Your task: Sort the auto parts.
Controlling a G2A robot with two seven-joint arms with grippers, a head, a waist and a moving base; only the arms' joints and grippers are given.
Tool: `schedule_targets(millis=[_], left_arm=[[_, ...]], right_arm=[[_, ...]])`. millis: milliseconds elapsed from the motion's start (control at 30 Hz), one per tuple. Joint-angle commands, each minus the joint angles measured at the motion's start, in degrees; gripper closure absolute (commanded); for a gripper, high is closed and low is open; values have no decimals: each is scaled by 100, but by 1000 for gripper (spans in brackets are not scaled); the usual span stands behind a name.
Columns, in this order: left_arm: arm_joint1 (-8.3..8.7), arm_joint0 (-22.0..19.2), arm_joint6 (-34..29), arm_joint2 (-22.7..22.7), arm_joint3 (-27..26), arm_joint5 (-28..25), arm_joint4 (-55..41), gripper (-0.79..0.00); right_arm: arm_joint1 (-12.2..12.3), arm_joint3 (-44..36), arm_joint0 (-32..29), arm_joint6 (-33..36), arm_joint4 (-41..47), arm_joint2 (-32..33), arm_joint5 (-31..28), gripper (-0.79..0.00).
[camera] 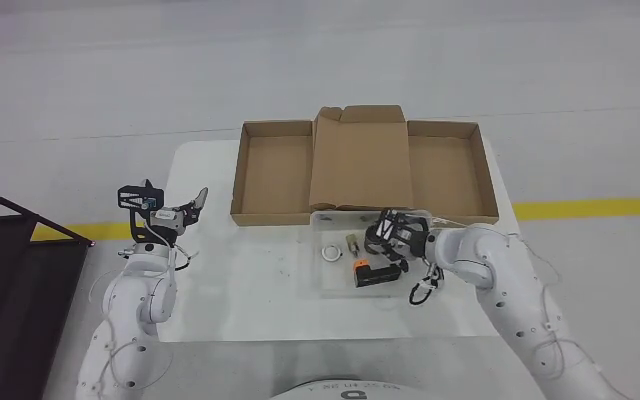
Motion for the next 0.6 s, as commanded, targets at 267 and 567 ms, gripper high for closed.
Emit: schedule_targets(millis=[267,567], left_arm=[[0,0,0,0,0,0,0,-785],[0,0,0,0,0,0,0,-785]], right_arm=[[208,-95,-551,-1396,1142,1339,-1201,0],[310,874,-50,-1901,2327,2282,-963,0]])
